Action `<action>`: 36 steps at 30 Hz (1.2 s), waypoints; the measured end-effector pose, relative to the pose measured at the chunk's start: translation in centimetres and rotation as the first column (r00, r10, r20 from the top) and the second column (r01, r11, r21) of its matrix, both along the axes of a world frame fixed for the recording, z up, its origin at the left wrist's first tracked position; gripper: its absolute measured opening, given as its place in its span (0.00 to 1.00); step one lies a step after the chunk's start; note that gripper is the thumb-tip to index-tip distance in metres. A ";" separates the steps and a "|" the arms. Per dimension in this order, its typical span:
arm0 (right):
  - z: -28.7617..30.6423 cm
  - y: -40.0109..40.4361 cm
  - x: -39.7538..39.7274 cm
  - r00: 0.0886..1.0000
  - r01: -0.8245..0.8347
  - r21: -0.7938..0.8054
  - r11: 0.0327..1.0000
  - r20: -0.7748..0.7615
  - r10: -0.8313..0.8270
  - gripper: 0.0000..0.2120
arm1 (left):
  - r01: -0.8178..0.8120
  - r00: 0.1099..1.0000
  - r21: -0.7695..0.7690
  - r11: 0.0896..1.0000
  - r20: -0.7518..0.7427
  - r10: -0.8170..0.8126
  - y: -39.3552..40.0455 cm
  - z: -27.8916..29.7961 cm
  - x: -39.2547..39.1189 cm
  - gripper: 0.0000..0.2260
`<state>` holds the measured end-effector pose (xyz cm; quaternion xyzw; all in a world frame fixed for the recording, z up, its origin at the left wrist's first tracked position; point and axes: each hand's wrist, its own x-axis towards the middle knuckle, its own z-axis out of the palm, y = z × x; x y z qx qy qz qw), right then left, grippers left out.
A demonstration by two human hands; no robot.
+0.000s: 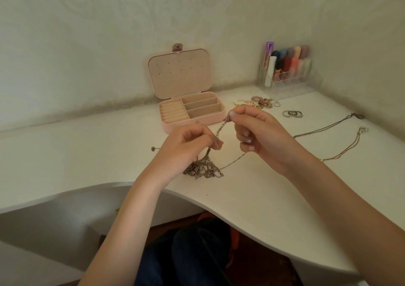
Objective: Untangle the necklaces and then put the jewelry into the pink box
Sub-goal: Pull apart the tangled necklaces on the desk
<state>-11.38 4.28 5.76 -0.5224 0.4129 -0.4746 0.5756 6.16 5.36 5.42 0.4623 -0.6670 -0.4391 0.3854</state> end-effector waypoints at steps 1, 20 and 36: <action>0.0 0.0 0.0 1.000 -0.004 0.000 1.000 0.002 0.004 0.12 | -0.006 0.999 0.014 1.000 -0.043 0.006 0.1 0.0 -0.1 0.10; -0.4 0.2 0.1 0.877 -0.054 -0.202 0.978 -0.478 -0.050 0.08 | -0.216 0.961 -0.038 0.976 -0.183 0.205 0.6 0.2 -0.9 0.10; -0.6 0.1 0.3 0.969 -0.047 -0.320 0.946 -0.243 -0.034 0.04 | -0.250 0.968 -0.090 0.964 -0.029 0.249 0.4 -0.2 -1.0 0.09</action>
